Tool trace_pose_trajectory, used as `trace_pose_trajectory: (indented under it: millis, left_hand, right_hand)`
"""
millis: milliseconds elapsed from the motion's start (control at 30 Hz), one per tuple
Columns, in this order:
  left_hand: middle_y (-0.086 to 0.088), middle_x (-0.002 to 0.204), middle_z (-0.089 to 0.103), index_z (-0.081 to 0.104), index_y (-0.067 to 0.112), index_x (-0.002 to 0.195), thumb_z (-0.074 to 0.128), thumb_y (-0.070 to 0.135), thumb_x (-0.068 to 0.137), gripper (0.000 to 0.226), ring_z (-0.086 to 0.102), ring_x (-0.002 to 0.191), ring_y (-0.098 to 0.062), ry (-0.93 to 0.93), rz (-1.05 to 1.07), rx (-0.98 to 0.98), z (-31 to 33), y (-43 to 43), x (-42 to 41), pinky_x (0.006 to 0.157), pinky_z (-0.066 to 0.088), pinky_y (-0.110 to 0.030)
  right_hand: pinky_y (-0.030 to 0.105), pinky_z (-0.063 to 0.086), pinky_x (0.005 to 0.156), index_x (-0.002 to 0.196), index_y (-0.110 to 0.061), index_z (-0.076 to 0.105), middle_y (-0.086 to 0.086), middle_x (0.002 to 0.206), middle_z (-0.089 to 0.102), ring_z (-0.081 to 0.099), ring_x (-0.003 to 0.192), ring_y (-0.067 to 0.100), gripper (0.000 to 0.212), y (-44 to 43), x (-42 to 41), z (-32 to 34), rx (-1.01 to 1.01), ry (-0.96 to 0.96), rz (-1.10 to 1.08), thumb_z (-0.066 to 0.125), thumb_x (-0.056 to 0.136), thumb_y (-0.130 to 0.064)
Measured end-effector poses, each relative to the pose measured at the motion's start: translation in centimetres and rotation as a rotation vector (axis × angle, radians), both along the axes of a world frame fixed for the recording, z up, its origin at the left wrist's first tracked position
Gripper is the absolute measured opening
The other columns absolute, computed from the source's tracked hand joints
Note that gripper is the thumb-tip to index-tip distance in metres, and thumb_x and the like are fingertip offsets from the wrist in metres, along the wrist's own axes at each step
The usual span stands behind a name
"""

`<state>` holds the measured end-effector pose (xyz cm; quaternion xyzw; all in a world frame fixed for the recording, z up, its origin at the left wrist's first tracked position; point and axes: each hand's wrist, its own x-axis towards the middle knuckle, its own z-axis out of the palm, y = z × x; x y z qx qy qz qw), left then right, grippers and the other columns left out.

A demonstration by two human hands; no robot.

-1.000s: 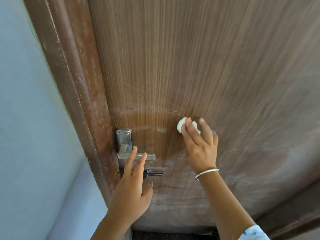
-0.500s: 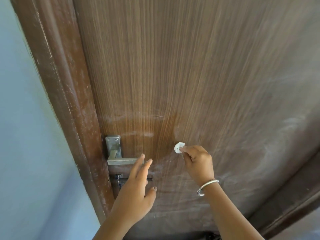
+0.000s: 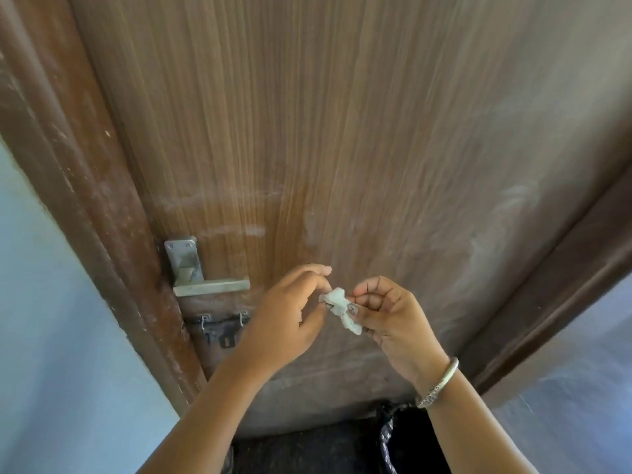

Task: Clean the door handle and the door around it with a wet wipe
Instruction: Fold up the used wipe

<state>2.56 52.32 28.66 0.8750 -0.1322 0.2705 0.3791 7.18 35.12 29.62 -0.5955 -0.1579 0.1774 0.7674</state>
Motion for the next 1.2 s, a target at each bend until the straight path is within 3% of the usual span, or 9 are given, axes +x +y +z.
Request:
trace_pose_trajectory:
  millis: [200, 333, 533, 667, 733, 833, 1033, 1133, 1200]
  left_hand:
    - [0.004, 0.075, 0.055, 0.052, 0.008, 0.075, 0.064, 0.003, 0.074, 0.013, 0.051, 0.062, -0.009, 0.037, -0.019, -0.081, -3.4, -8.0, -0.3, 0.053, 0.043, -0.028]
    - [0.003, 0.080, 0.059, 0.061, 0.009, 0.083, 0.060, 0.011, 0.080, 0.005, 0.055, 0.066, -0.012, 0.137, -0.092, -0.031, -5.6, -12.4, -0.2, 0.055, 0.046, -0.027]
    - [0.007, 0.099, 0.059, 0.064, 0.019, 0.099, 0.047, 0.015, 0.083, 0.024, 0.058, 0.083, -0.009, 0.336, -0.328, 0.022, -9.7, -18.6, 0.8, 0.070, 0.049, -0.025]
    - [0.004, 0.096, 0.066, 0.065, 0.023, 0.093, 0.053, 0.008, 0.078, 0.025, 0.060, 0.088, -0.005, 0.473, -0.423, -0.044, -11.8, -22.1, 2.9, 0.080, 0.049, -0.019]
    - [0.006, 0.090, 0.064, 0.057, 0.029, 0.086, 0.062, 0.012, 0.077, 0.020, 0.062, 0.083, -0.007, 0.580, -0.332, -0.160, -12.9, -23.6, 4.2, 0.074, 0.054, -0.029]
    - [0.009, 0.094, 0.056, 0.045, 0.044, 0.085, 0.068, 0.018, 0.077, 0.036, 0.064, 0.073, -0.015, 0.779, -0.280, -0.205, -14.1, -25.0, 6.3, 0.065, 0.057, -0.036]
    - [0.007, 0.056, 0.059, 0.052, 0.024, 0.065, 0.068, 0.010, 0.072, 0.023, 0.061, 0.053, -0.012, 1.013, -0.199, -0.293, -17.6, -28.4, 9.8, 0.063, 0.056, -0.049]
    - [0.005, 0.066, 0.066, 0.060, 0.024, 0.070, 0.067, 0.011, 0.077, 0.016, 0.066, 0.067, -0.017, 1.087, -0.153, -0.367, -19.6, -30.0, 10.9, 0.073, 0.056, -0.050]
    - [0.003, 0.089, 0.070, 0.062, 0.033, 0.083, 0.064, 0.012, 0.079, 0.021, 0.066, 0.080, -0.019, 1.169, -0.186, -0.428, -20.8, -30.9, 11.7, 0.083, 0.054, -0.048]
  right_hand:
    - [0.024, 0.056, 0.061, 0.091, 0.004, 0.060, 0.022, 0.088, 0.065, 0.067, 0.075, 0.024, 0.017, -5.4, -3.0, -4.4, 0.275, 0.389, -0.211, 0.062, 0.074, 0.002]
    - [0.024, 0.056, 0.067, 0.100, 0.014, 0.060, 0.025, 0.091, 0.067, 0.069, 0.083, 0.027, 0.025, -8.5, -4.3, -6.9, 0.341, 0.514, -0.317, 0.060, 0.080, -0.001]
    - [0.024, 0.056, 0.066, 0.091, 0.004, 0.070, 0.013, 0.078, 0.069, 0.067, 0.073, 0.018, 0.029, -15.0, -3.9, -9.2, 0.272, 0.592, -0.484, 0.054, 0.094, -0.019]
    - [0.027, 0.057, 0.066, 0.093, 0.003, 0.063, 0.014, 0.078, 0.070, 0.067, 0.070, 0.019, 0.011, -19.0, -3.2, -11.0, 0.147, 0.591, -0.581, 0.055, 0.086, 0.007]
    - [0.031, 0.054, 0.068, 0.088, 0.000, 0.062, 0.014, 0.075, 0.069, 0.063, 0.068, 0.022, 0.015, -20.4, -2.9, -12.1, 0.110, 0.579, -0.602, 0.053, 0.085, 0.012]
    - [0.033, 0.055, 0.072, 0.080, -0.001, 0.060, 0.011, 0.076, 0.070, 0.066, 0.070, 0.021, 0.020, -21.7, -1.9, -13.4, 0.094, 0.544, -0.614, 0.053, 0.082, 0.018]
    - [0.032, 0.046, 0.060, 0.065, -0.009, 0.063, 0.009, 0.064, 0.064, 0.056, 0.063, 0.023, 0.028, -24.7, 1.7, -17.2, -0.288, 0.480, -0.658, 0.064, 0.074, 0.017]
    - [0.032, 0.050, 0.059, 0.063, -0.025, 0.067, -0.002, 0.059, 0.066, 0.063, 0.059, 0.018, 0.031, -25.9, 3.0, -19.6, -0.613, 0.411, -0.739, 0.067, 0.074, 0.004]
    - [0.033, 0.052, 0.066, 0.067, -0.030, 0.066, -0.005, 0.064, 0.067, 0.065, 0.062, 0.016, 0.029, -26.7, 3.7, -21.1, -0.768, 0.339, -0.788, 0.066, 0.077, -0.003]
